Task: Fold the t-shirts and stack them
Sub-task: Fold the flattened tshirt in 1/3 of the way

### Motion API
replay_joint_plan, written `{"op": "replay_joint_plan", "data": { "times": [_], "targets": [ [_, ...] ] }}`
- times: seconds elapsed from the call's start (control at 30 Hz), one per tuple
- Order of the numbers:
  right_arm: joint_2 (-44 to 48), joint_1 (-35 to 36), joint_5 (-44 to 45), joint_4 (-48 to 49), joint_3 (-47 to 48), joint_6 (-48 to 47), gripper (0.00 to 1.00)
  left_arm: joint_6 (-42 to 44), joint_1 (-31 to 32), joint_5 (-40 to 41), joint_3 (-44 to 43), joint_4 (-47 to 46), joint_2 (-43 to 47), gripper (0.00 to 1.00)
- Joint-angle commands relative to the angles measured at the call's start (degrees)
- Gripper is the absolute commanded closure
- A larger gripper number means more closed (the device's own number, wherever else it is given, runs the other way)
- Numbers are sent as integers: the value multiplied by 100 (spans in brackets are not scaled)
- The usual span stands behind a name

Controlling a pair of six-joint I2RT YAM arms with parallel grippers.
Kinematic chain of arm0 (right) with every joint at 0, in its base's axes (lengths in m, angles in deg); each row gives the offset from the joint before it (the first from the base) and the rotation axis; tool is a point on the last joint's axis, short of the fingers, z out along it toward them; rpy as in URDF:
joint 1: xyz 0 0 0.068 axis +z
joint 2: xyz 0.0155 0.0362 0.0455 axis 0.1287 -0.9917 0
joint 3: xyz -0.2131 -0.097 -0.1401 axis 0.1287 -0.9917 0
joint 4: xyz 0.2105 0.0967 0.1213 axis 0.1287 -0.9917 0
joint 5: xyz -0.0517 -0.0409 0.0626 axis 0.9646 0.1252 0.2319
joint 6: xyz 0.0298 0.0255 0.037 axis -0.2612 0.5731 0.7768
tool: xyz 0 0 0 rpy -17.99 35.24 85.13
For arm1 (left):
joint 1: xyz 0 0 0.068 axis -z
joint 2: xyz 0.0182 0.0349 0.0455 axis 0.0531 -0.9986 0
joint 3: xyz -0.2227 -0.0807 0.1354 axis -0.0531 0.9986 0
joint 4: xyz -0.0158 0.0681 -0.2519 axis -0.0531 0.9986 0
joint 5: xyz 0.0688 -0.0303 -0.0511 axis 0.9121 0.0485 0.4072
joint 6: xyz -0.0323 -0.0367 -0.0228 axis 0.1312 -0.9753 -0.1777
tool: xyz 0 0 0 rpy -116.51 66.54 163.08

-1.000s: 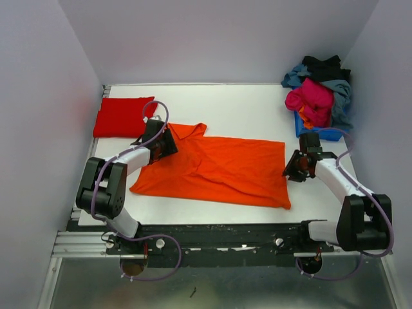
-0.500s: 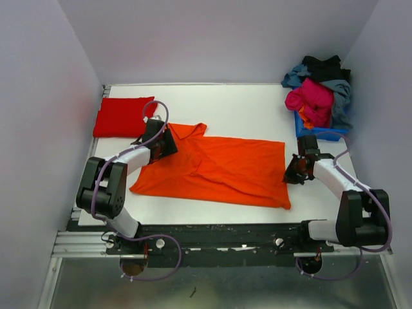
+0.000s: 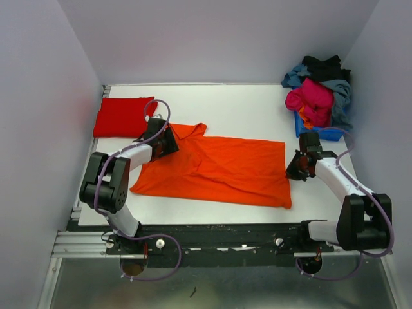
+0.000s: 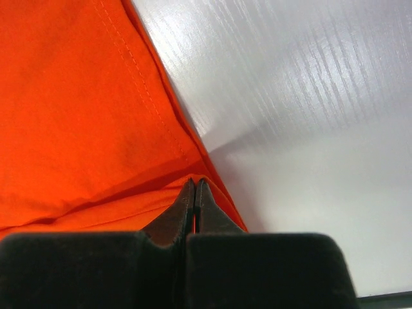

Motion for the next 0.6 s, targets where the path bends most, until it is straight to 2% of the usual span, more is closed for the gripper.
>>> {"op": "replay_joint_plan", "data": {
  "times": [0.0, 0.27, 0.57],
  "targets": [
    [-132, 24, 328, -92, 186, 111, 99, 16, 21, 94, -21, 110, -129, 32],
    [-202, 24, 547, -39, 168, 199, 99, 86, 21, 208, -56, 145, -6, 32],
    [-106, 24, 512, -13, 151, 164, 99, 561, 21, 603, -329, 453, 152, 34]
  ]
}}
